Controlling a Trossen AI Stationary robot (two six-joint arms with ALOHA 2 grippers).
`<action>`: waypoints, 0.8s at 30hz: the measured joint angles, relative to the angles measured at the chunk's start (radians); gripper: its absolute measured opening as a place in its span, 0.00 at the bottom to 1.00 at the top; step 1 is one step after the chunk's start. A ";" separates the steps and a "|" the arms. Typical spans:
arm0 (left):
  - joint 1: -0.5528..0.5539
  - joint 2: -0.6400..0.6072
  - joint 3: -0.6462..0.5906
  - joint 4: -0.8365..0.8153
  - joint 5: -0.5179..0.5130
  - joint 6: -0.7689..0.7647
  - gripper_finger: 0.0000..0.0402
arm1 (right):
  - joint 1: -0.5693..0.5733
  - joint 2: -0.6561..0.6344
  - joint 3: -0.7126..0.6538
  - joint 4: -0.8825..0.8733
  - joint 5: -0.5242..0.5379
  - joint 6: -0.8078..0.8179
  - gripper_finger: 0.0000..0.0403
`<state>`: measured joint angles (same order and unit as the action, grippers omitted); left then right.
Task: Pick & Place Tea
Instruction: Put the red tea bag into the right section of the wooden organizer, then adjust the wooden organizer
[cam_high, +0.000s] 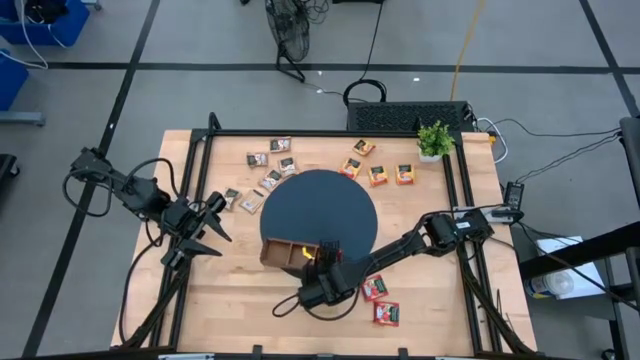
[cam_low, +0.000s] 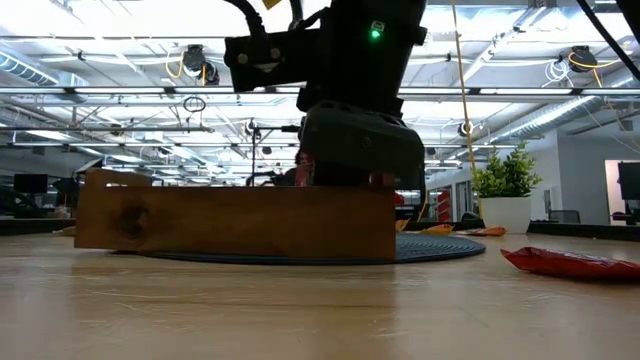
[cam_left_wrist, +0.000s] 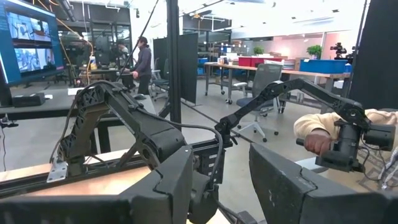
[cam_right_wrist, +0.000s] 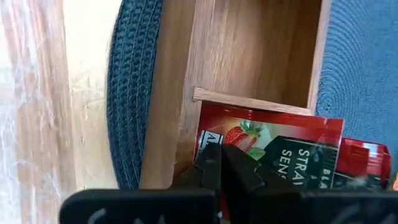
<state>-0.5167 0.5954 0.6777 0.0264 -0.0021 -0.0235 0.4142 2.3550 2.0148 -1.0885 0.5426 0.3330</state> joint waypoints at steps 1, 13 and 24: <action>0.000 0.000 0.000 0.000 0.000 0.000 0.40 | 0.002 0.000 0.000 0.000 0.006 0.005 0.00; 0.000 0.000 0.000 0.000 0.000 0.000 0.40 | 0.020 -0.006 0.000 0.008 0.132 0.023 0.00; 0.000 0.000 0.000 0.001 0.000 0.000 0.40 | 0.069 -0.064 0.028 -0.015 0.225 0.037 0.00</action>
<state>-0.5167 0.5957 0.6777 0.0272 -0.0021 -0.0233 0.4832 2.2908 2.0430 -1.1036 0.7679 0.3705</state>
